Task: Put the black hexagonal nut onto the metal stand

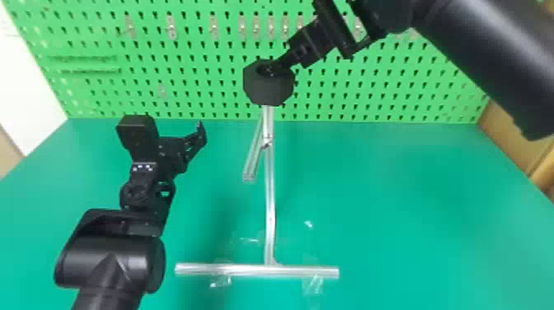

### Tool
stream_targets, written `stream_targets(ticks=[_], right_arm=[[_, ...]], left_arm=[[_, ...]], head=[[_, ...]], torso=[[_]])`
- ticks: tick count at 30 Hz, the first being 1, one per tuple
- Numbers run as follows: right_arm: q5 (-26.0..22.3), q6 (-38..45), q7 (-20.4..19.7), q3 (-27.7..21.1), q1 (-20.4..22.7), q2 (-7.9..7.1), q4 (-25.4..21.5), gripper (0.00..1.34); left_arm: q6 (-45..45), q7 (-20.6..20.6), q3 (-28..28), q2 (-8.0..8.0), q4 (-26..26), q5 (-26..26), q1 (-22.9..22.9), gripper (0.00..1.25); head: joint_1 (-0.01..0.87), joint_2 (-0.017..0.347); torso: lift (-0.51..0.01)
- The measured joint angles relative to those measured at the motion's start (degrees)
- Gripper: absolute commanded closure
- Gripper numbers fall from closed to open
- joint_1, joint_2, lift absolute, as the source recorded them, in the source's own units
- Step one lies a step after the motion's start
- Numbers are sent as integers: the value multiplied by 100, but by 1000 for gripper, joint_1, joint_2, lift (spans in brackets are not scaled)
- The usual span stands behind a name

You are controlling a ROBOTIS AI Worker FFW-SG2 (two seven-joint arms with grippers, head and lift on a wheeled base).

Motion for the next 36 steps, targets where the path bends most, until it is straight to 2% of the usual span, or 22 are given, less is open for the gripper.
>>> stream_targets(ticks=[25, 27, 29, 35, 36], right_arm=[[-233, -298, 0, 125, 83, -34, 204, 1065], [-236, -304, 0, 126, 83, -35, 205, 861], [-241, -309, 0, 126, 83, -35, 209, 565], [-280, -332, 0, 104, 85, -46, 221, 61], [-287, -335, 0, 98, 85, -49, 222, 25]], left_arm=[[0, 0, 9, 1, 0, 18, 6, 147], [0, 0, 9, 1, 0, 18, 6, 147], [0, 0, 9, 1, 0, 18, 6, 147], [0, 0, 9, 1, 0, 18, 8, 147], [0, 0, 9, 1, 0, 18, 8, 147]], head=[[693, 81], [693, 81], [693, 81], [693, 81], [693, 81]], torso=[[-1], [-1], [-1], [-1], [-1]])
